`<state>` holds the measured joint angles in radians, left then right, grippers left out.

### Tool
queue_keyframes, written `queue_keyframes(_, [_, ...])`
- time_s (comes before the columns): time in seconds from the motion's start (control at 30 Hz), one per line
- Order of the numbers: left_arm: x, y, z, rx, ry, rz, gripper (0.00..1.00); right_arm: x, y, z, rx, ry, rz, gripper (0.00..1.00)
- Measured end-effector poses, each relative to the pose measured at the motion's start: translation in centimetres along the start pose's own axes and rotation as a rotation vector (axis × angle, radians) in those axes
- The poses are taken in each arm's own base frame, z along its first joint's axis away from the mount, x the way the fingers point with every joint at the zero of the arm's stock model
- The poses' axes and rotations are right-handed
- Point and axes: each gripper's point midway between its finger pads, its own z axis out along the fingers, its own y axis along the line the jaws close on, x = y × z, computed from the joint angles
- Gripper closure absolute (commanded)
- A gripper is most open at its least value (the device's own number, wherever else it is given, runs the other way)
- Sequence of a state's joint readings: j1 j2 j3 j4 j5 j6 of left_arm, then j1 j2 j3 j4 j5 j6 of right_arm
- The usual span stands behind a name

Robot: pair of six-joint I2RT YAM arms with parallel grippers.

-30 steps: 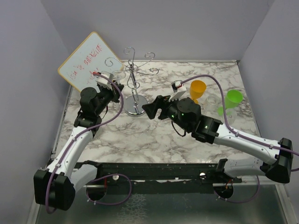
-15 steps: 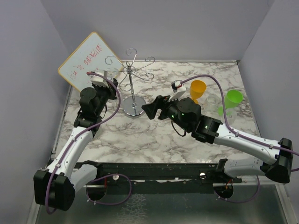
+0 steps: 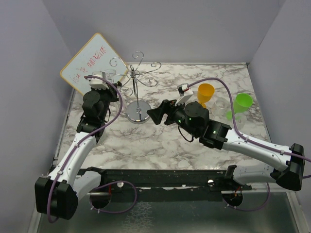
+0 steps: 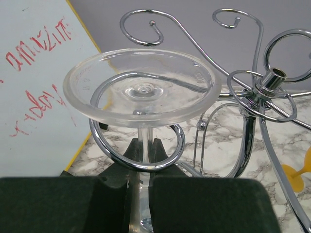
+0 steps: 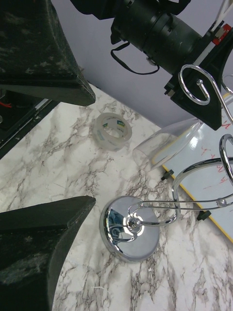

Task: Place the wine glass upside down on the wine glass rack

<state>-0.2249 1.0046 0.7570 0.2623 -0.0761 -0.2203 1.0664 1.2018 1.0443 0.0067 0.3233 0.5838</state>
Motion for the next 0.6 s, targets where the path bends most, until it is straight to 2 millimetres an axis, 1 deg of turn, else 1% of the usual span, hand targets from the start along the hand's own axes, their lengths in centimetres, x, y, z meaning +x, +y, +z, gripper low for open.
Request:
queue_keyframes(0.2, [-0.1, 0.5, -0.2, -0.03, -0.007, -0.008, 1.0, 0.0, 0.1, 0.0, -0.005, 0.001, 0.0, 0.2])
queue_keyframes(0.6, [-0.5, 0.8, -2.6, -0.029, -0.04, -0.002, 1.0, -0.2, 0.5, 0.0, -0.024, -0.005, 0.006, 0.2])
